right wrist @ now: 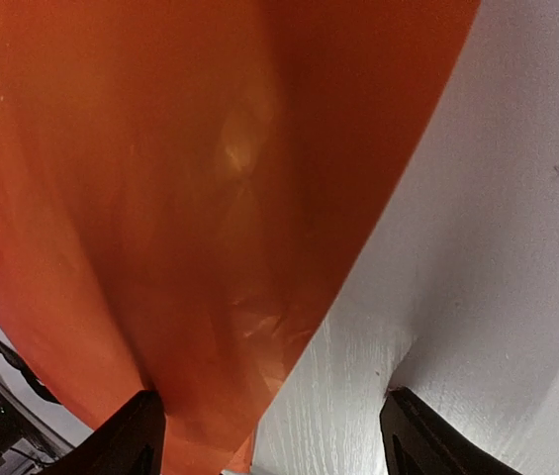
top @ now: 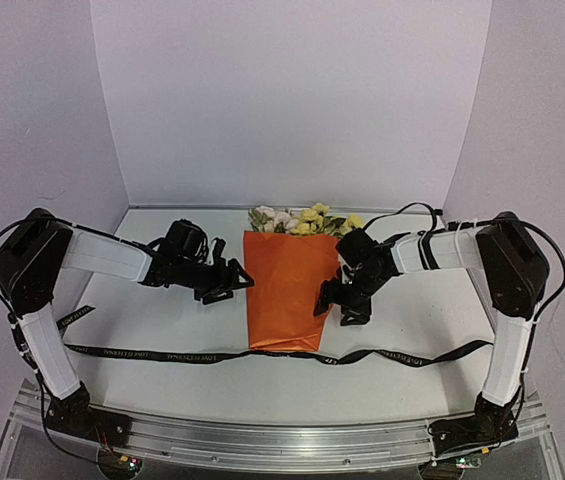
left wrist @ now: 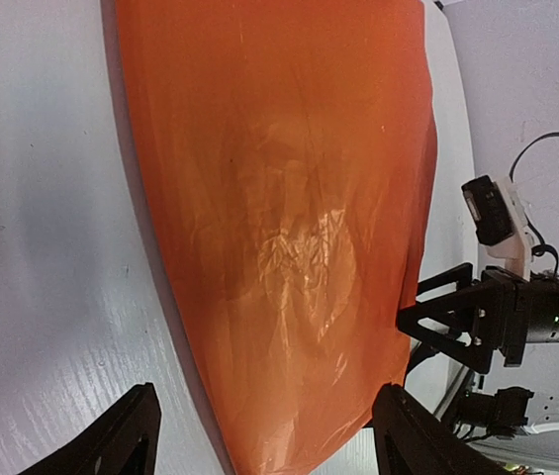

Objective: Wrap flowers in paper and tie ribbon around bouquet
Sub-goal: Pick up the folded bouquet from the center of the board.

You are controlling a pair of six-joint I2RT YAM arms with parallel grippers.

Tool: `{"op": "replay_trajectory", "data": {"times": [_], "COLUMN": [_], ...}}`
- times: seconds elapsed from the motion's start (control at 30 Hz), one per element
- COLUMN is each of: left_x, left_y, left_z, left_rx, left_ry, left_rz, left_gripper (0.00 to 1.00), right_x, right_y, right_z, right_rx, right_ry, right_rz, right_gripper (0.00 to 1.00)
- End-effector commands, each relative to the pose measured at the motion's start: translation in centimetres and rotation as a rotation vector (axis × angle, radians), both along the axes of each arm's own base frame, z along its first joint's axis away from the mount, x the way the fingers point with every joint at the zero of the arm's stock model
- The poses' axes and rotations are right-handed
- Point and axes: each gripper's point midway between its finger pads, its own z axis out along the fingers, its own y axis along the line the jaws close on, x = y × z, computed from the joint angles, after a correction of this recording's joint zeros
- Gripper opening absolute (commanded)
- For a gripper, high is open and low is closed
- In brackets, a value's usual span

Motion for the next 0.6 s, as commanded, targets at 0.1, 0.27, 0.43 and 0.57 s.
{"op": "replay_trajectory", "data": {"times": [0.1, 0.27, 0.43, 0.57], "left_x": [-0.2, -0.5, -0.5, -0.6], "left_y": [-3.6, -4.7, -5.2, -5.4], "left_z": [0.3, -1.3, -2.1, -2.0], "left_rx": [-0.106, -0.108, -0.114, -0.124], "left_ry": [0.012, 0.058, 0.093, 0.116], "left_rz": [-0.081, -0.084, -0.077, -0.076], "left_gripper": [0.7, 0.62, 0.56, 0.53], "right_x": [1.8, 2.2, 2.4, 2.7], "right_y": [2.0, 2.3, 2.6, 2.9], "right_z": [-1.0, -1.5, -1.6, -1.1], "right_rx": [0.079, 0.09, 0.104, 0.12], "right_ry": [-0.031, -0.024, -0.014, -0.007], "right_rz": [-0.05, -0.081, -0.106, -0.135], "right_gripper": [0.68, 0.57, 0.43, 0.29]}}
